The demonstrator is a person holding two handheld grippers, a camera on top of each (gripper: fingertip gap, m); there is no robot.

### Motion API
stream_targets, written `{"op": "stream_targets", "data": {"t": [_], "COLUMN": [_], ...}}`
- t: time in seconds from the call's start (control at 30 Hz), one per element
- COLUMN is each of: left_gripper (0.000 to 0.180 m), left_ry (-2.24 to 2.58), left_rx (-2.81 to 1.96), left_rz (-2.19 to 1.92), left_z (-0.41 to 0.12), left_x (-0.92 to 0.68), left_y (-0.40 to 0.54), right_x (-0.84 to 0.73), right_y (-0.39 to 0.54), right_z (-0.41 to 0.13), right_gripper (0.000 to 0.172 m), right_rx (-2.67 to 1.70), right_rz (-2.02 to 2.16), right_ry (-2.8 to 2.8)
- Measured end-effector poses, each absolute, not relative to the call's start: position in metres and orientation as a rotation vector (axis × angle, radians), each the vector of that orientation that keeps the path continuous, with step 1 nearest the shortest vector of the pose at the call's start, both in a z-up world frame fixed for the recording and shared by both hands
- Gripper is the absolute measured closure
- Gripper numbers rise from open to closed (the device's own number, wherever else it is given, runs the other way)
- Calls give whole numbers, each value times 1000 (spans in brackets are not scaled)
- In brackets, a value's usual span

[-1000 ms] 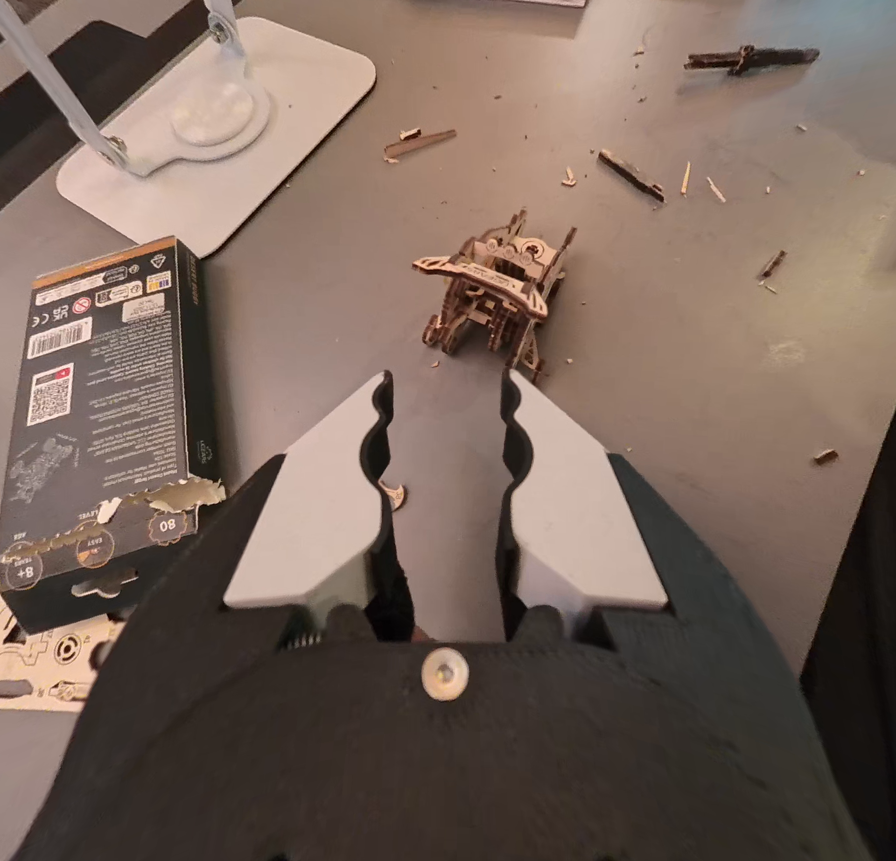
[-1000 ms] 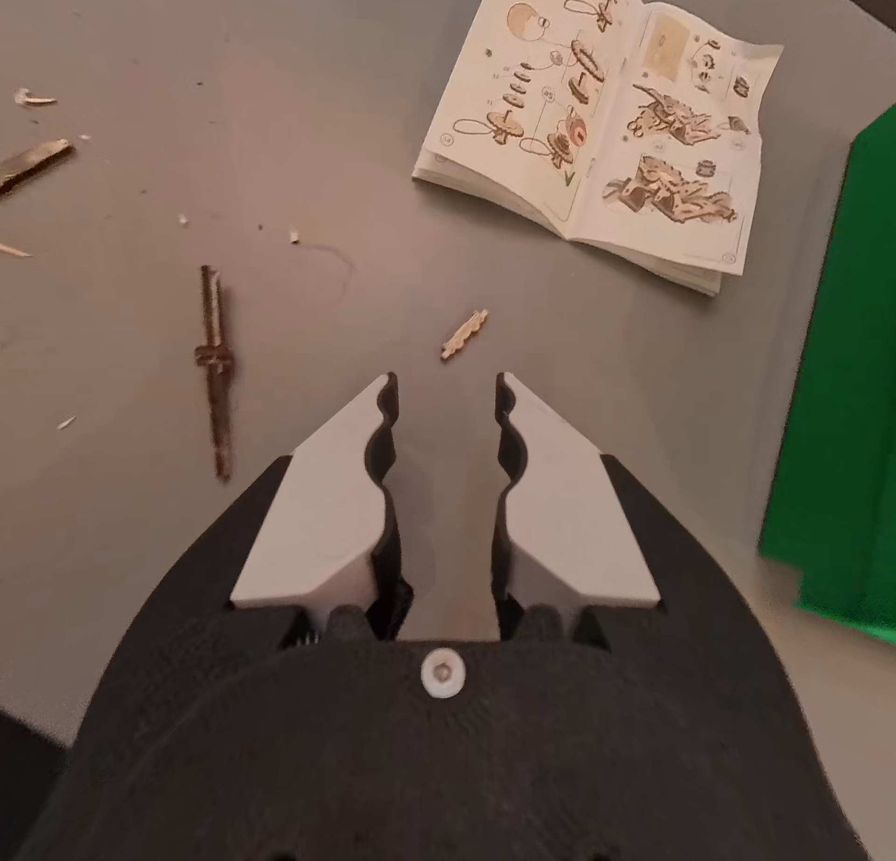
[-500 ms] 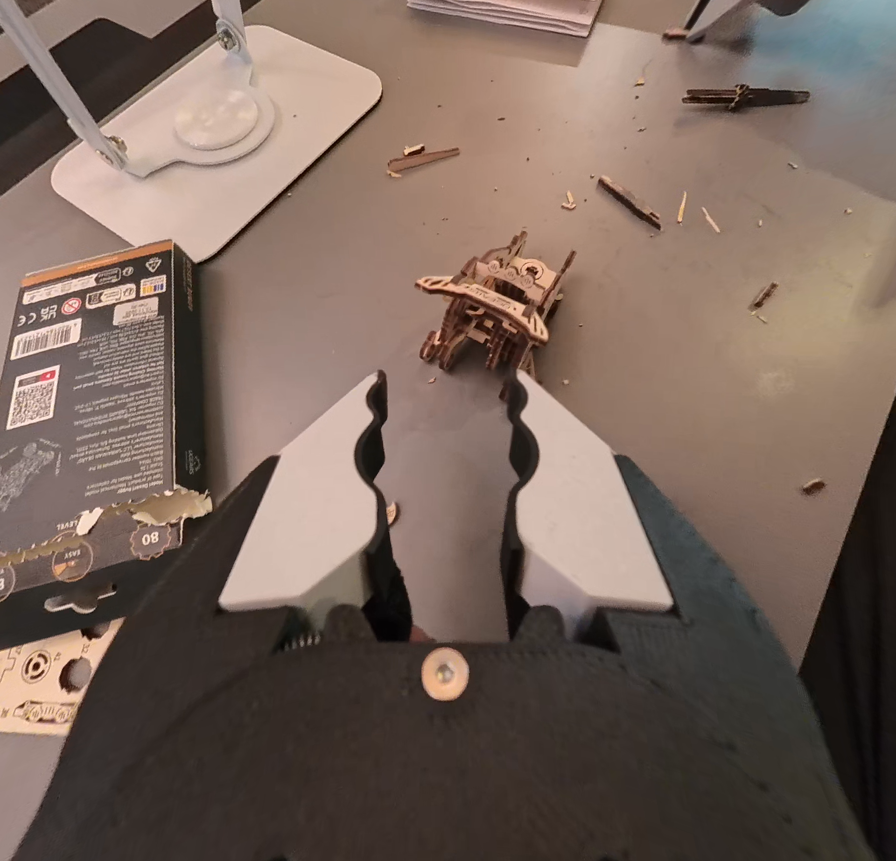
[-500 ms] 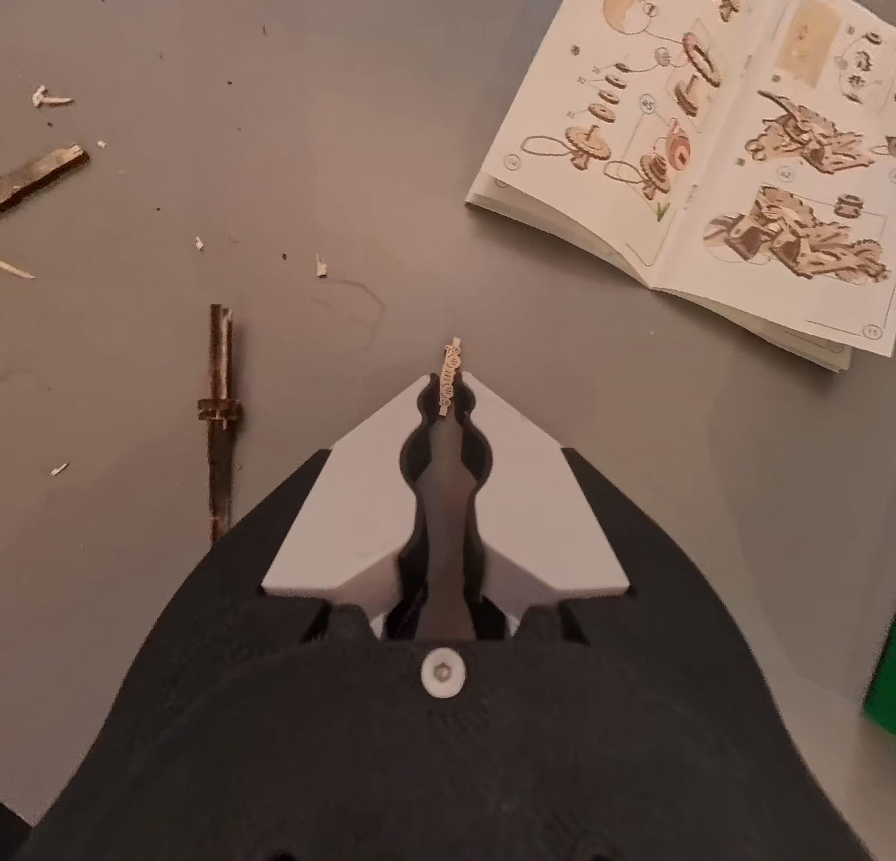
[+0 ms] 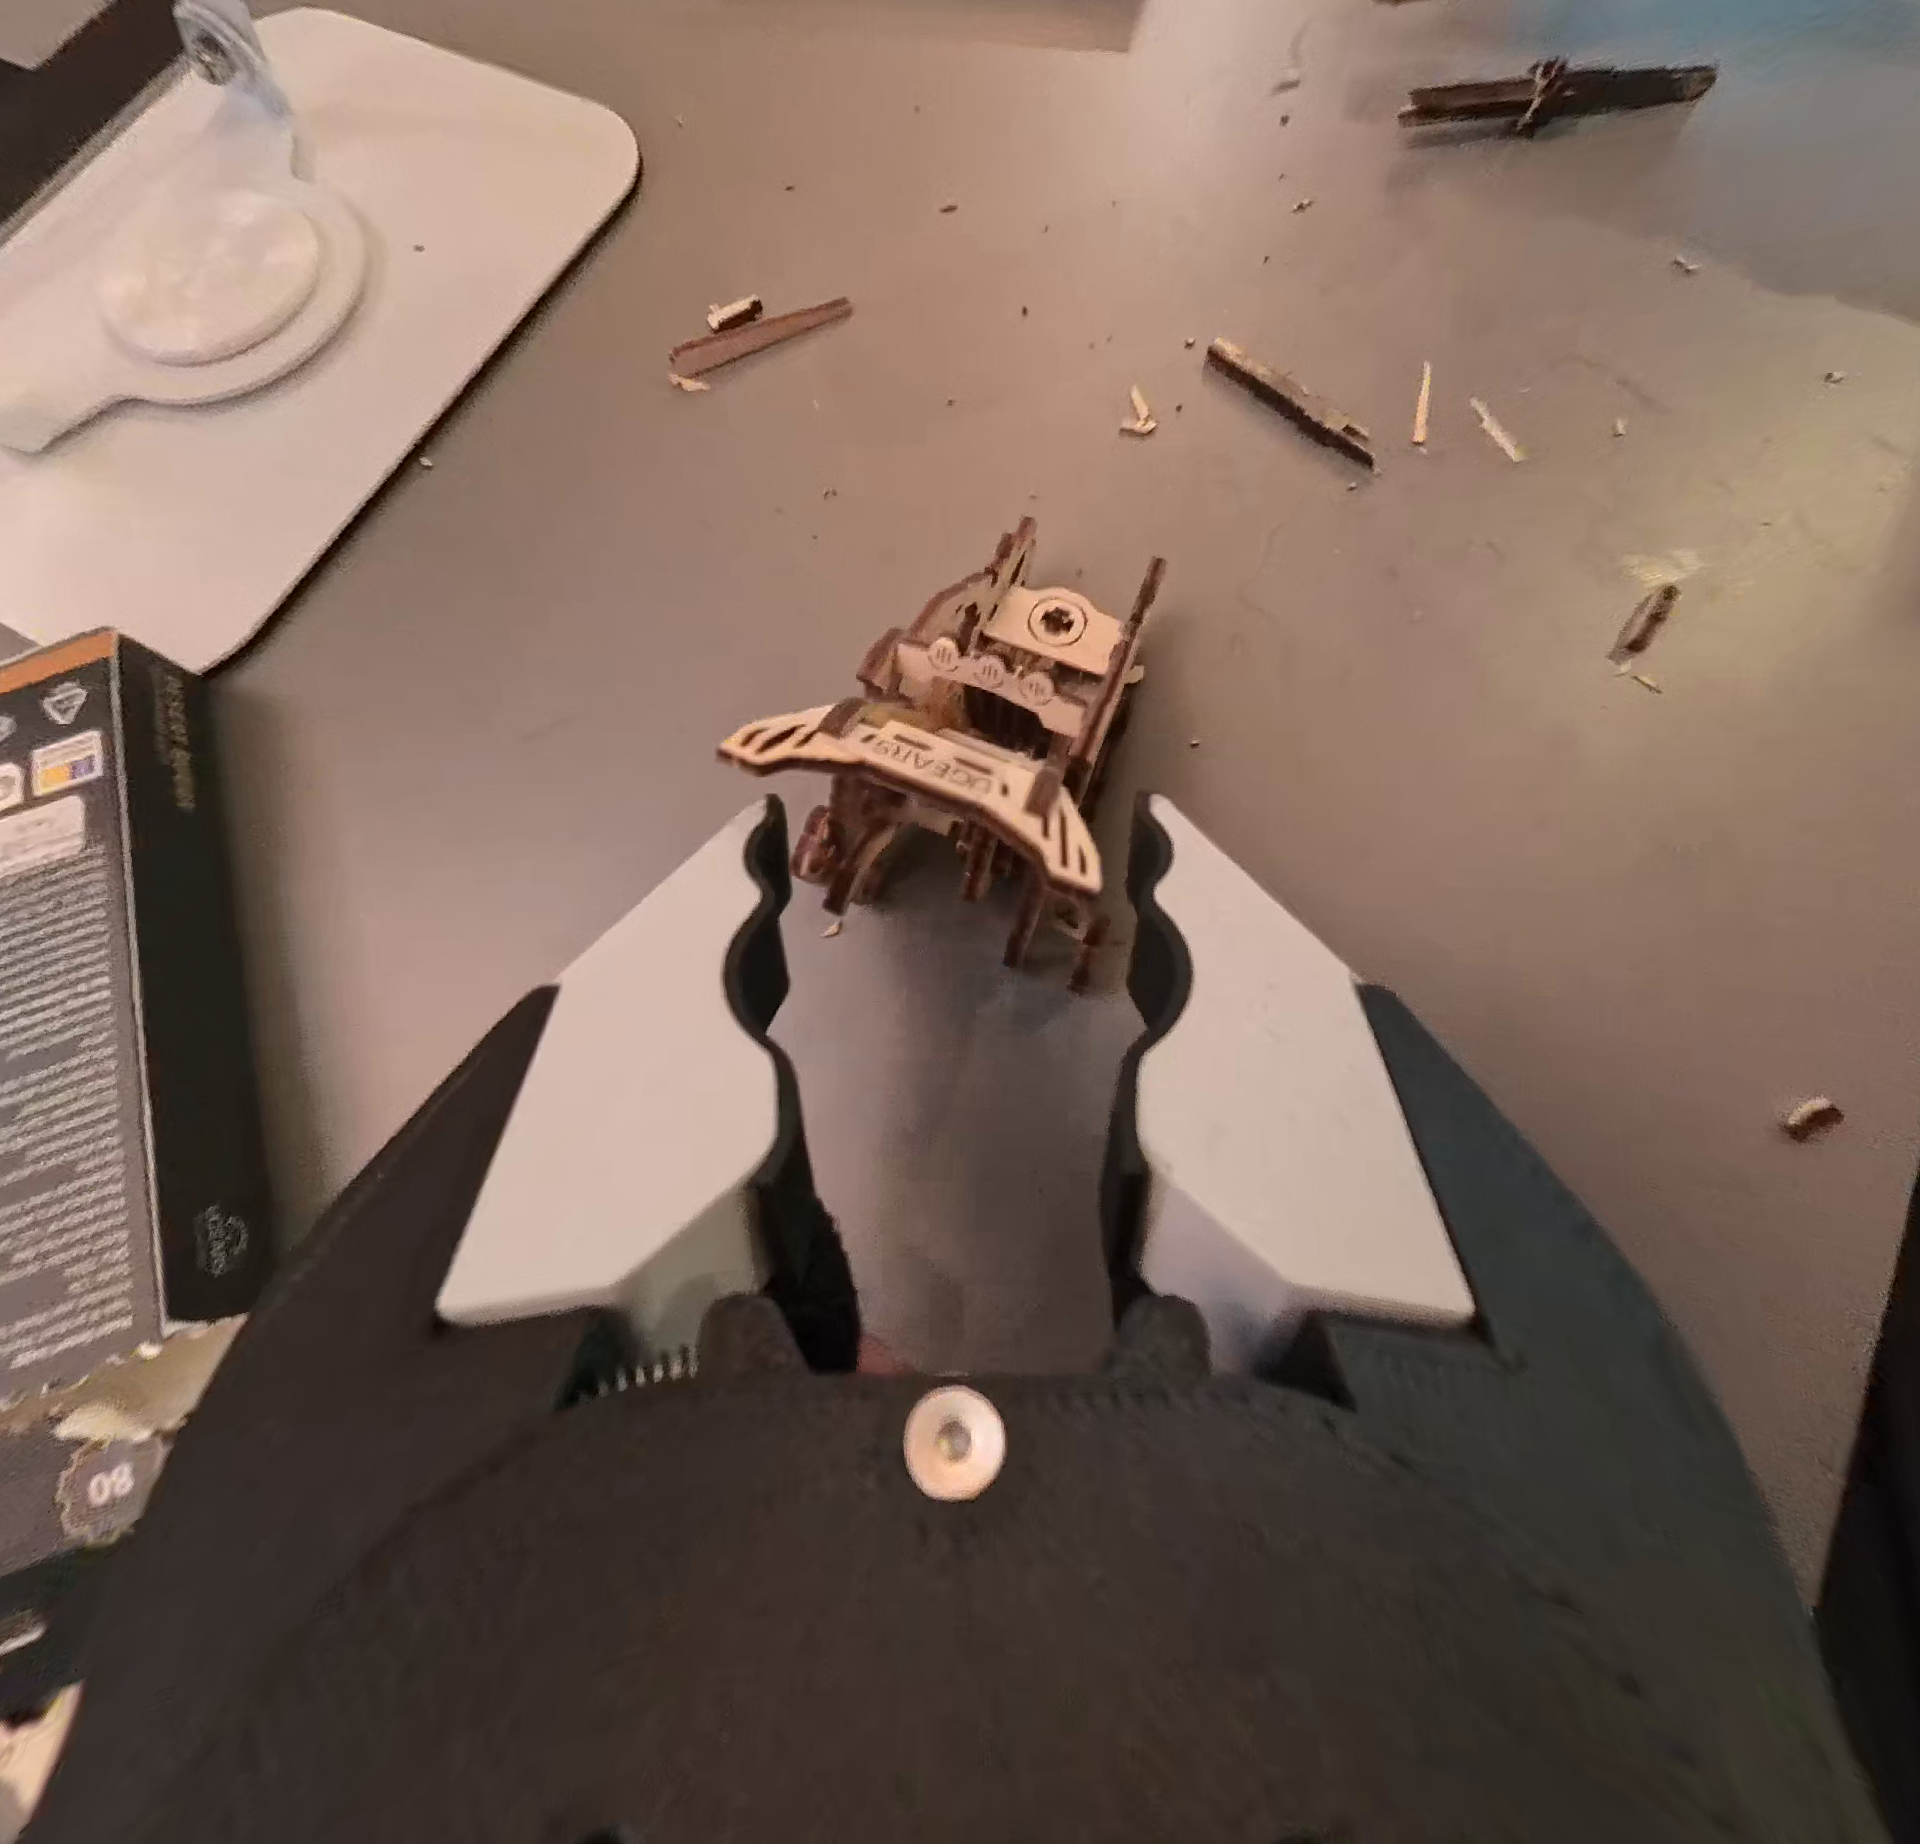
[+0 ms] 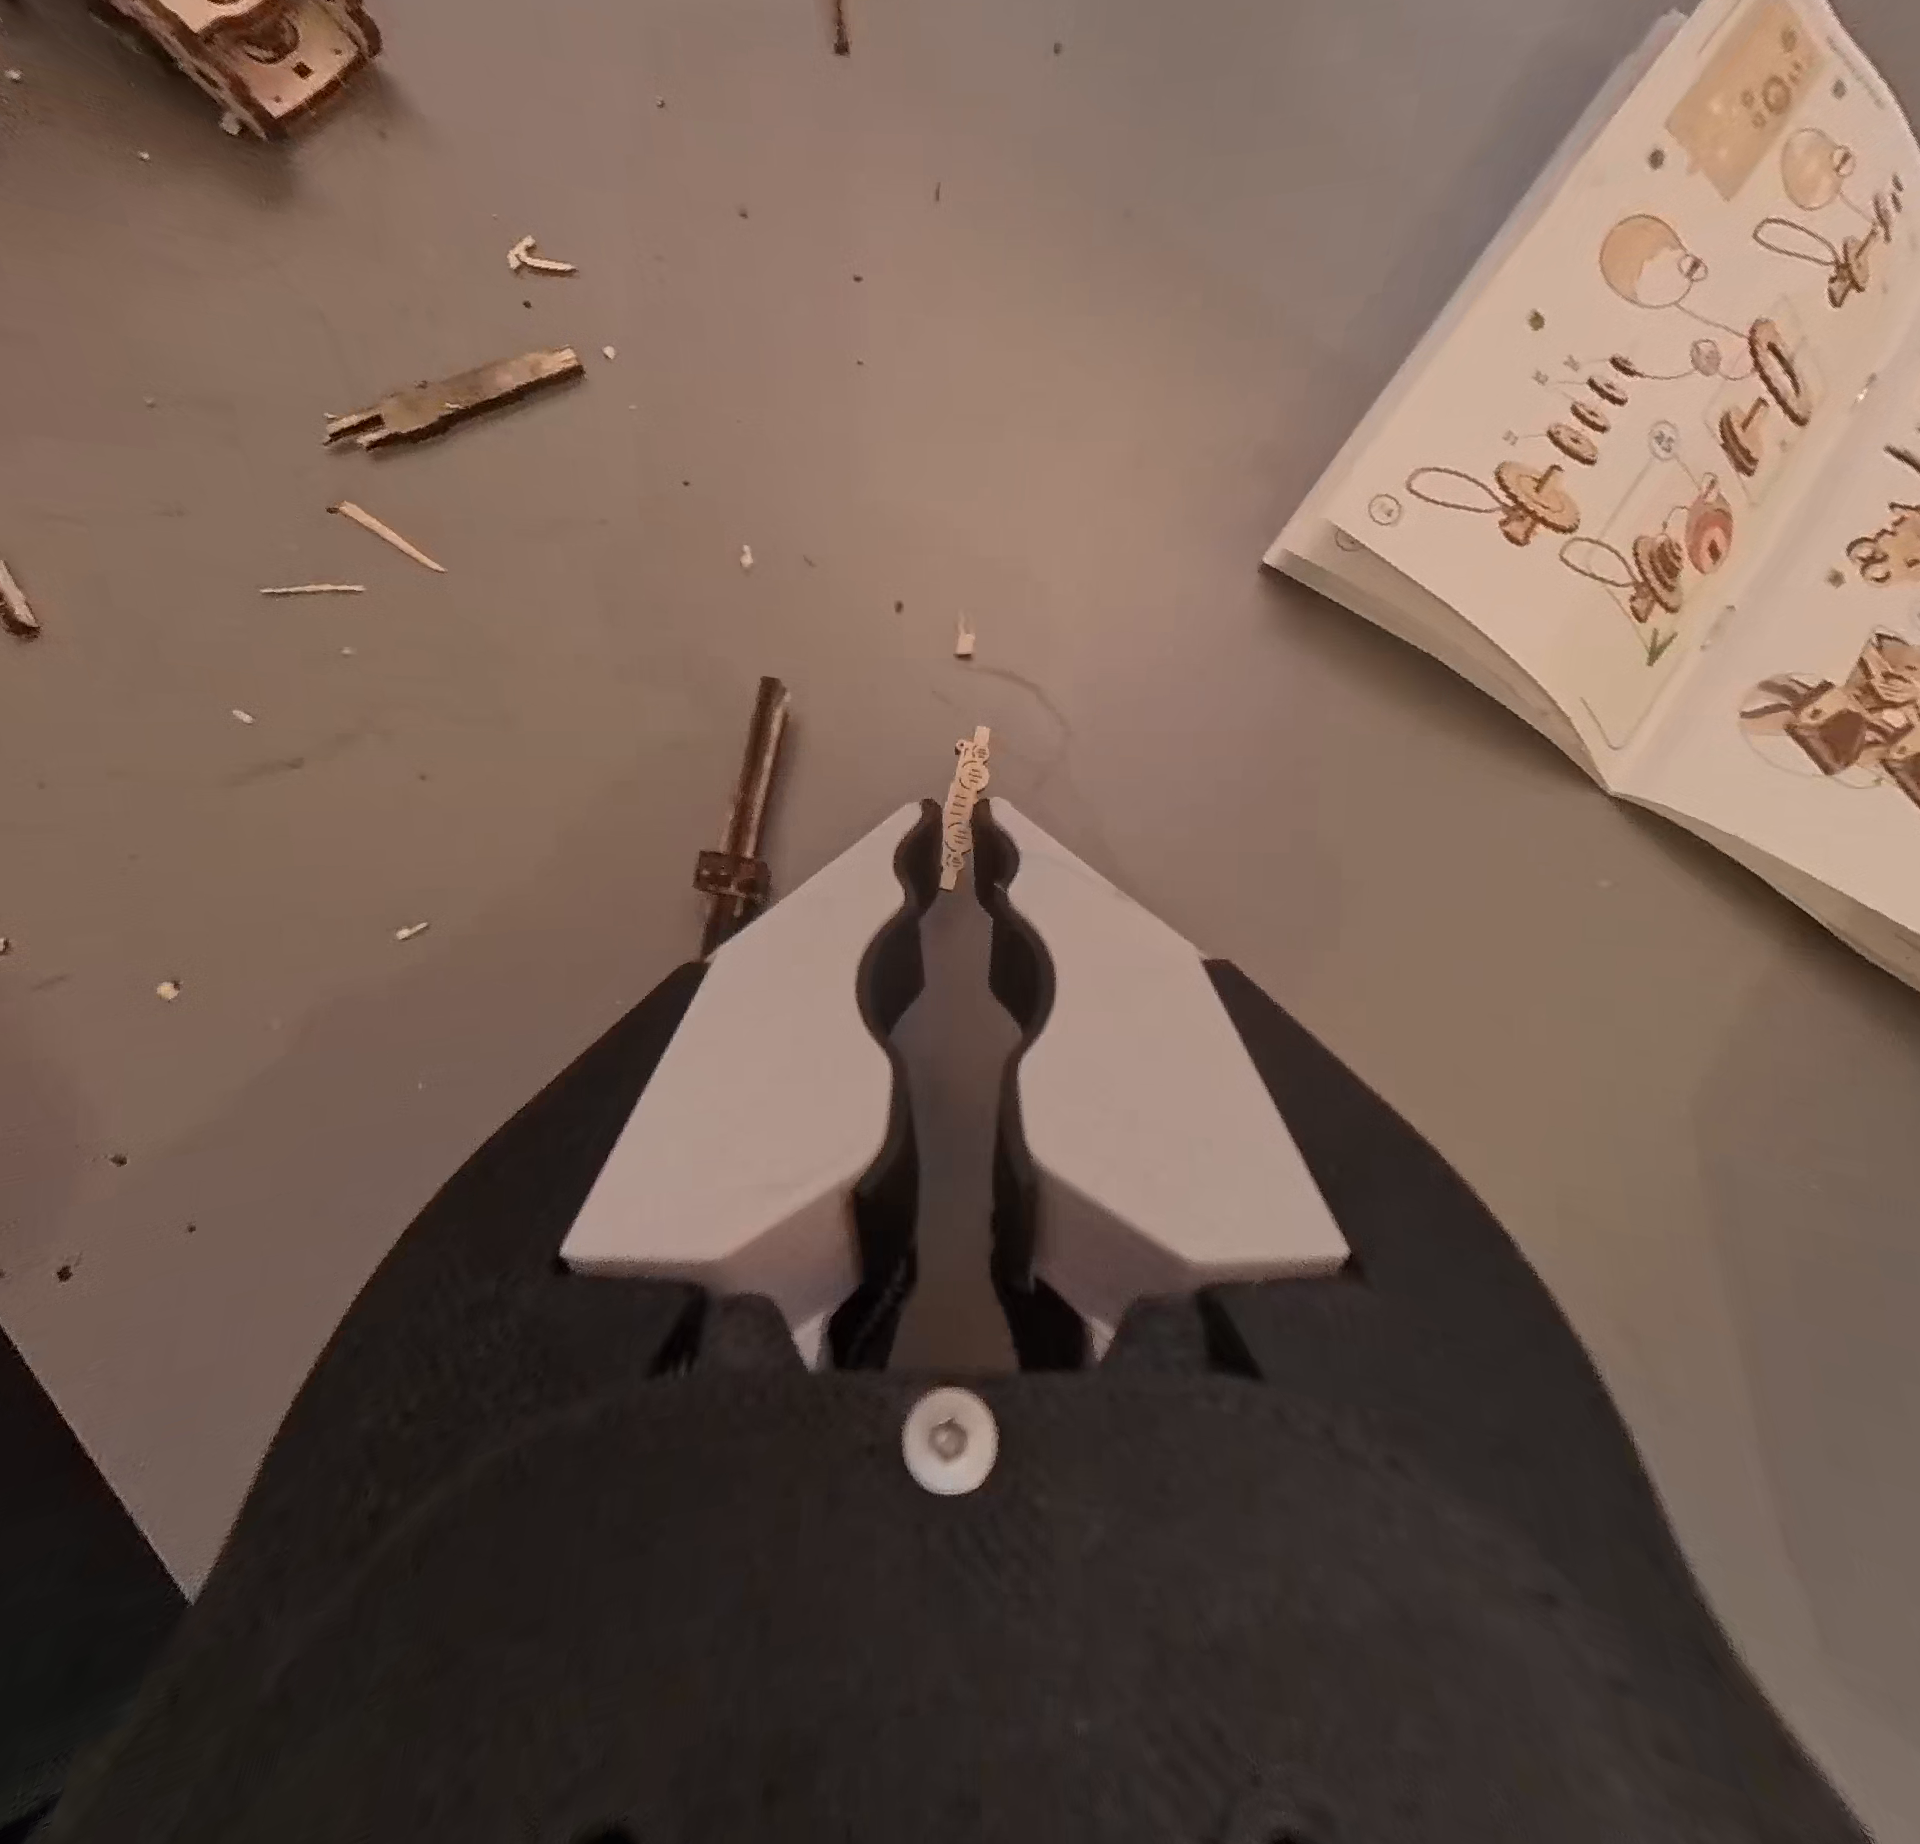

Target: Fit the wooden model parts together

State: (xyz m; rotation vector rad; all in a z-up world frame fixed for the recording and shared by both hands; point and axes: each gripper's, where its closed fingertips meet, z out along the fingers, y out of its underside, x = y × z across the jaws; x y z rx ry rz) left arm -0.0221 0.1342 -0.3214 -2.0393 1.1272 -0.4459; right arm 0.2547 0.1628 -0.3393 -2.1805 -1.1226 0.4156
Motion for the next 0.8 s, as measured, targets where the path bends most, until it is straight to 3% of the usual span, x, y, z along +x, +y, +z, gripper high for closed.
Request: {"op": "stream_targets", "data": {"t": [0.13, 0.37, 0.53, 0.67, 0.8], "left_gripper": [129, 130, 117, 105, 96], "left_ry": [1213, 1340, 1327, 1272, 1182], "left_rx": [-2060, -2020, -2074, -2111, -2081], "left_rz": [-435, -460, -456, -460, -394], "left_z": [-336, -336, -339, -333, -301], "left_x": [-16, -22, -32, -45, -68], "left_y": [140, 153, 154, 148, 146], "right_x": [239, 260, 292, 287, 252], "right_y": [152, 190, 256, 269, 241], "right_z": [-341, -321, -321, -351, -353], "right_gripper": [168, 127, 101, 97, 105], "right_rx": [-2158, -2110, -2097, -2232, -2255], "right_rz": [496, 360, 190, 323, 448], "right_ry": [-1183, -1096, -1008, -1028, -1051]}}
